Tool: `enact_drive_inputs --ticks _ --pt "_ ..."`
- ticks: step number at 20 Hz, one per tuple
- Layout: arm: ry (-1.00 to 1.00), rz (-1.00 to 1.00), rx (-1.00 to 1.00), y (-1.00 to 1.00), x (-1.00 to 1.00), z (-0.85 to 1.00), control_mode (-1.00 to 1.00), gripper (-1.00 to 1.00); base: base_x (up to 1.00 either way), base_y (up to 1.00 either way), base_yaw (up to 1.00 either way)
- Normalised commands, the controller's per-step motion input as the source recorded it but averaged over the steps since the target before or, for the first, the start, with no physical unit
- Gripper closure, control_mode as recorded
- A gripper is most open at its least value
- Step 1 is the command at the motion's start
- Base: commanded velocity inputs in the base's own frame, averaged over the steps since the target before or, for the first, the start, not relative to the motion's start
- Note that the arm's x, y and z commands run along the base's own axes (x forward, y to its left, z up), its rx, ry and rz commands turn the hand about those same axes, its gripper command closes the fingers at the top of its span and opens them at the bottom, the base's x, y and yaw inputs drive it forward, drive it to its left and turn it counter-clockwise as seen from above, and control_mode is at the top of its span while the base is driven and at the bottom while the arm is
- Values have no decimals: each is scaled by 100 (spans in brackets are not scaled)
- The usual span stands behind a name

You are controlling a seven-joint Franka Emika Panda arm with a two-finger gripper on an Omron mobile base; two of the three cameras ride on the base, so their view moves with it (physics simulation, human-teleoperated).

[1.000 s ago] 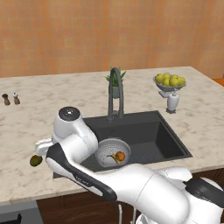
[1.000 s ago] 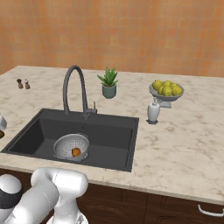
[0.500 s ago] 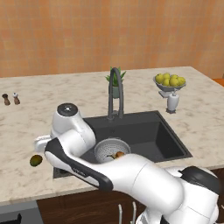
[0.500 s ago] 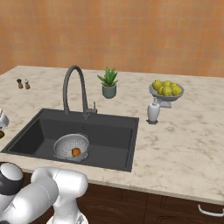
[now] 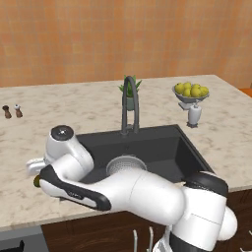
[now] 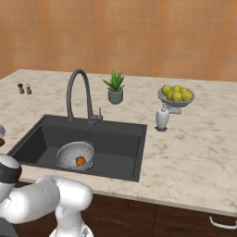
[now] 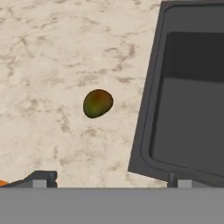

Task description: Put the colander in the sink, put the mango, peach, banana in the colander, and turn on the sink faucet and pour water over the colander.

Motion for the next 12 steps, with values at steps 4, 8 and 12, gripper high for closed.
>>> enact_drive_inputs --ticks 4,8,12 --pt "0 -2 0 36 38 -17 -100 -100 0 0 0" --pt "0 0 0 10 19 -29 -100 -100 0 0 0" --pt "0 0 0 6 14 -33 -100 -100 0 0 0"
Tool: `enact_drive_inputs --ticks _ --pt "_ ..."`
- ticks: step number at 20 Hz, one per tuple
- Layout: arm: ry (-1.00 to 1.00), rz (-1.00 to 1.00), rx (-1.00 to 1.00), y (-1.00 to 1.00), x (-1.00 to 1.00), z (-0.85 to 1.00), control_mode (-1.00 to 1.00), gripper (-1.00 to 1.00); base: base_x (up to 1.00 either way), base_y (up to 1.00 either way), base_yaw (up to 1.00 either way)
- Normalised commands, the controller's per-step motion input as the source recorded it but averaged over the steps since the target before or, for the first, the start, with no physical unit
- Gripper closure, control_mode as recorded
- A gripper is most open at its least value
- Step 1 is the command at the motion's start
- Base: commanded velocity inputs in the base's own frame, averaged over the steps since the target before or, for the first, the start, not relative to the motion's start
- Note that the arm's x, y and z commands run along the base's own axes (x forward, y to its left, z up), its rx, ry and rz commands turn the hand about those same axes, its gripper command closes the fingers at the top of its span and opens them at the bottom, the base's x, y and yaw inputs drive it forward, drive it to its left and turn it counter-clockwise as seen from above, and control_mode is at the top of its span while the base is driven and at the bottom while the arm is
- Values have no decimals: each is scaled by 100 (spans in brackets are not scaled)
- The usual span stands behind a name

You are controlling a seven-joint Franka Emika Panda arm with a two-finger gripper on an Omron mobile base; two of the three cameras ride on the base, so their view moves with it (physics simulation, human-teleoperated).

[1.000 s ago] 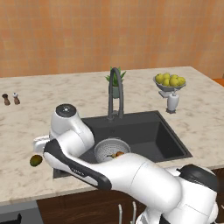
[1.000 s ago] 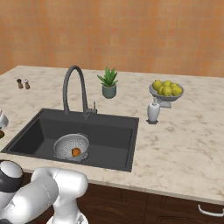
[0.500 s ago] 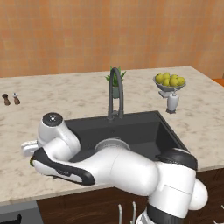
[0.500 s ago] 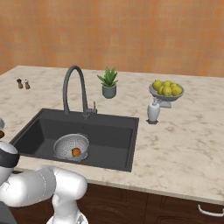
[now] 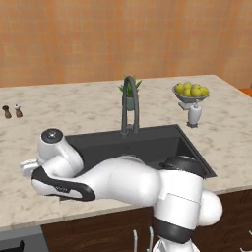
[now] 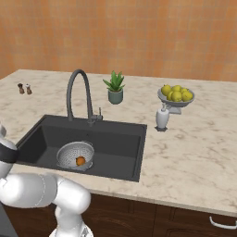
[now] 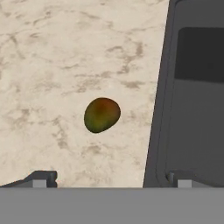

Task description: Put the colander in the sink, put the mango, peach, banana in the colander, and turn on the sink faucet and pour water over the colander.

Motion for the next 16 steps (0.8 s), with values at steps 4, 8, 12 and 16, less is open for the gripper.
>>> enact_drive_inputs --ticks 4,8,12,16 --pt "4 0 2 5 12 -29 -100 -100 0 0 0" --pt "5 0 0 18 18 -26 -100 -100 0 0 0" --pt "1 -2 0 27 27 -29 -100 -100 0 0 0" --pt "0 -5 0 24 28 -26 -100 -100 0 0 0"
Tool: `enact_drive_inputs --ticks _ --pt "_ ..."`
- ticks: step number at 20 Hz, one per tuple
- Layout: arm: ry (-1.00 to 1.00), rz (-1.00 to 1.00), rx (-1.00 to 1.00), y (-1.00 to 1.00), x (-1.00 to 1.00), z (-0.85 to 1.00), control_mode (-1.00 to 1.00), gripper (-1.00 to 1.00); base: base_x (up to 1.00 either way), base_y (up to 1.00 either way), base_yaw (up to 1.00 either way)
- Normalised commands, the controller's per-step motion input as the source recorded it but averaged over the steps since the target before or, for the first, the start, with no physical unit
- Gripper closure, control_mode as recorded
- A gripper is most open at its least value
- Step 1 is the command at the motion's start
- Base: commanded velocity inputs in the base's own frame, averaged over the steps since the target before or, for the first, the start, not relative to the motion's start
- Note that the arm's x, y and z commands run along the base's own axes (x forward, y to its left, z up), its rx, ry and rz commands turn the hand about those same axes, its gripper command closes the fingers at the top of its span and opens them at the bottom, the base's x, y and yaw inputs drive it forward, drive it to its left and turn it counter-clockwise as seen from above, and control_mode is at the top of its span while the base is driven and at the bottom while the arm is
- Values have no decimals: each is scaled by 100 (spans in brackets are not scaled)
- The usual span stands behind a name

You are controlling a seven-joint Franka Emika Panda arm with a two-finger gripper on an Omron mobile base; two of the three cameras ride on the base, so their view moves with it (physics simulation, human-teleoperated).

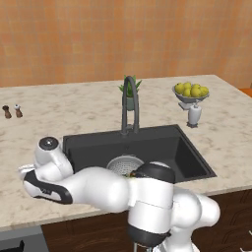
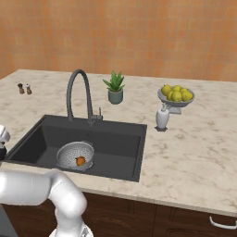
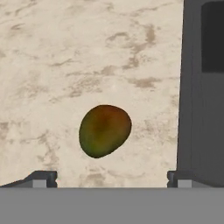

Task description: Put the colander in the sink, put the mango, peach, banana in the colander, and turn on the sink faucet and pour water over the colander.

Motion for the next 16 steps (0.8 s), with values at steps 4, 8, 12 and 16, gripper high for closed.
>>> enact_drive_inputs --ticks 4,8,12,16 --pt "1 -6 0 31 27 -23 -100 -100 0 0 0" --pt "5 -5 0 30 19 -19 -100 -100 0 0 0" --pt "5 -2 0 13 11 -22 -100 -100 0 0 0" --pt "2 -1 0 0 8 -29 -100 -100 0 0 0"
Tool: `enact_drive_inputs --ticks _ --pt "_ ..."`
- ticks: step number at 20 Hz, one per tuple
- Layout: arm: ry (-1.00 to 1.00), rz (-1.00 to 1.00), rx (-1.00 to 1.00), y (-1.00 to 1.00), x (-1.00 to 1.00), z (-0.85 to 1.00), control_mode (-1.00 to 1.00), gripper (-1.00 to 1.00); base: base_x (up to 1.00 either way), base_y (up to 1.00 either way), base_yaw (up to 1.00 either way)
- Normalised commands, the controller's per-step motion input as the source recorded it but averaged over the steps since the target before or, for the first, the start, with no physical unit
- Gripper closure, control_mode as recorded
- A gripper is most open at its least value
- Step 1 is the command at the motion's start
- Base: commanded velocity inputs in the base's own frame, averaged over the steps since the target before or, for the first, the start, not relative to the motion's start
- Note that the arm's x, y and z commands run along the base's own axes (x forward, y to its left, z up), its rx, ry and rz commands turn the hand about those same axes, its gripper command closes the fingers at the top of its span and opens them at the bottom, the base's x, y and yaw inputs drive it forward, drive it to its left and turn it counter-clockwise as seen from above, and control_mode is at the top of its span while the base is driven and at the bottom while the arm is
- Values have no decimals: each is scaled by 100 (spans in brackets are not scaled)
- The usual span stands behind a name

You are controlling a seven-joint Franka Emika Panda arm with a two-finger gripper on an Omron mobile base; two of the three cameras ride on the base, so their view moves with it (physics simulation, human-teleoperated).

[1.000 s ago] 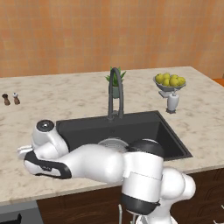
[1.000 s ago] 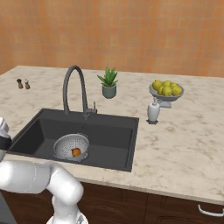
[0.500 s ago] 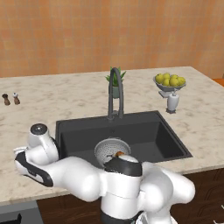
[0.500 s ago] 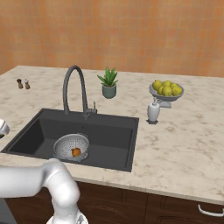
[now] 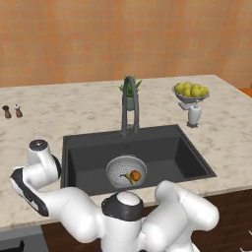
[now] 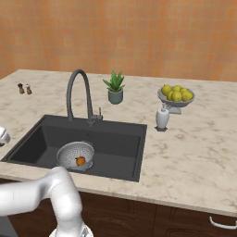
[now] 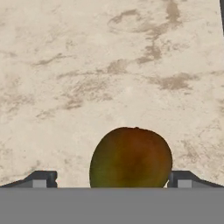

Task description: Put the colander in the sink, put the mango, peach, banana in the colander, and turn on the sink faucet and pour water over the colander.

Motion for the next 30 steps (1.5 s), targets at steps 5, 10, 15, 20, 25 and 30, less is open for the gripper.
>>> enact_drive_inputs --ticks 5,10,15,20,25,30 --pt "0 -4 0 0 15 -31 -100 -100 0 0 0" --pt "2 -5 0 0 10 -31 -100 100 0 0 0" --pt "7 -4 0 1 4 -8 -100 100 0 0 0" --pt "6 0 0 -41 -5 28 -100 100 0 0 0" --pt "0 0 0 -79 -27 30 -100 100 0 0 0" --pt "1 0 0 -84 -20 5 -100 100 0 0 0"
